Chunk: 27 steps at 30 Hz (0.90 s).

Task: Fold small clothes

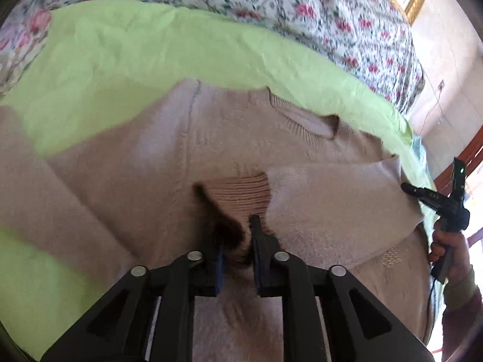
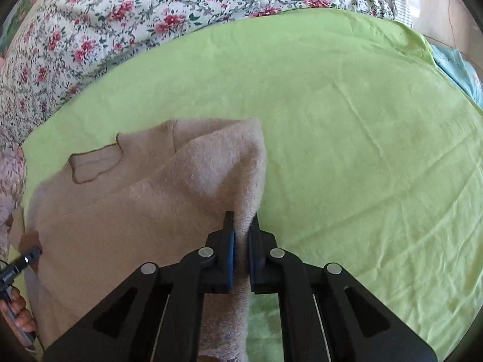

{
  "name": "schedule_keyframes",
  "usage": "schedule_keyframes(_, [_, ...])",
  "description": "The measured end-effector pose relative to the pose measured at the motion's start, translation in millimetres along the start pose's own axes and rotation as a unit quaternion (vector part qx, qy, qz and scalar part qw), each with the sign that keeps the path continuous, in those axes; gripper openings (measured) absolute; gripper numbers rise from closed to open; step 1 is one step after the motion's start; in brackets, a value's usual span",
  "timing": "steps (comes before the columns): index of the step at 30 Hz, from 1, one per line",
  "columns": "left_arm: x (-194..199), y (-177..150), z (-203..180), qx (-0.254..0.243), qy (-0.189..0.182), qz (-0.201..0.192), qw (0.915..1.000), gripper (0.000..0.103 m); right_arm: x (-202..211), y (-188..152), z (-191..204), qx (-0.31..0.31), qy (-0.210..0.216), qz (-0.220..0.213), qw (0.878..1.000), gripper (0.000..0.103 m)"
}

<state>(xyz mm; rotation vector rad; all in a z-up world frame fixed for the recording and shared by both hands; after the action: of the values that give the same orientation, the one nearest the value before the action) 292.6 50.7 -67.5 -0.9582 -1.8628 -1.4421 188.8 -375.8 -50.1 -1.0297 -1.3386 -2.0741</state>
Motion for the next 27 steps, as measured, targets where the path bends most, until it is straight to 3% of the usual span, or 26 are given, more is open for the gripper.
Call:
schedule_keyframes(3, [24.5,0.2,11.7,0.010,0.002,-0.016,0.9998,0.019,14.5,1.9,6.6,-0.004,-0.011,-0.016,1.000,0.026])
schedule_keyframes(10, [75.9,-14.4,58.2,0.046,0.027,-0.040,0.9978,0.019,57.7,-15.1,62.6,0.011,0.063,-0.057,0.996,0.035])
schedule_keyframes(12, [83.9,-20.5,78.3,0.064,0.035,-0.039,0.9965,0.024,61.0,-24.9,79.1,0.018,0.081,-0.054,0.995,0.036])
schedule_keyframes(14, [89.5,-25.4,100.0,0.087,0.048,-0.039,0.9943,0.036,60.6,-36.7,96.4,0.024,0.103,-0.044,0.993,0.037])
schedule_keyframes(17, [97.1,-30.4,130.9,0.120,0.058,-0.041,0.9902,0.042,57.1,-56.2,119.5,0.031,0.129,-0.028,0.991,0.042])
schedule_keyframes(20, [104.2,-31.8,161.1,0.158,0.064,-0.047,0.9843,0.051,52.9,-69.8,134.6,0.036,0.153,-0.011,0.988,0.046])
schedule_keyframes(23, [107.4,-29.4,195.4,0.203,0.064,-0.054,0.9756,0.053,51.2,-82.8,144.5,0.038,0.160,0.001,0.986,0.046])
schedule_keyframes(27, [107.0,-22.0,246.9,0.271,0.070,-0.060,0.9582,0.053,55.0,-94.1,150.8,0.035,0.169,0.007,0.985,0.046])
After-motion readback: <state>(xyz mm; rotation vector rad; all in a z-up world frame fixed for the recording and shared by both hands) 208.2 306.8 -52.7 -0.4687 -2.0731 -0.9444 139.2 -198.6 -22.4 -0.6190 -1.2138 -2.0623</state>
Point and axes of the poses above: each gripper's, at about its wrist camera, not at the fingertips, and x roughly against the way its jaws point, z to its left, y to its top, the point moved 6 cm from there along -x, roughly the way its jaws point, and after that the axes turned 7 degrees about y, right-handed, at the moved point
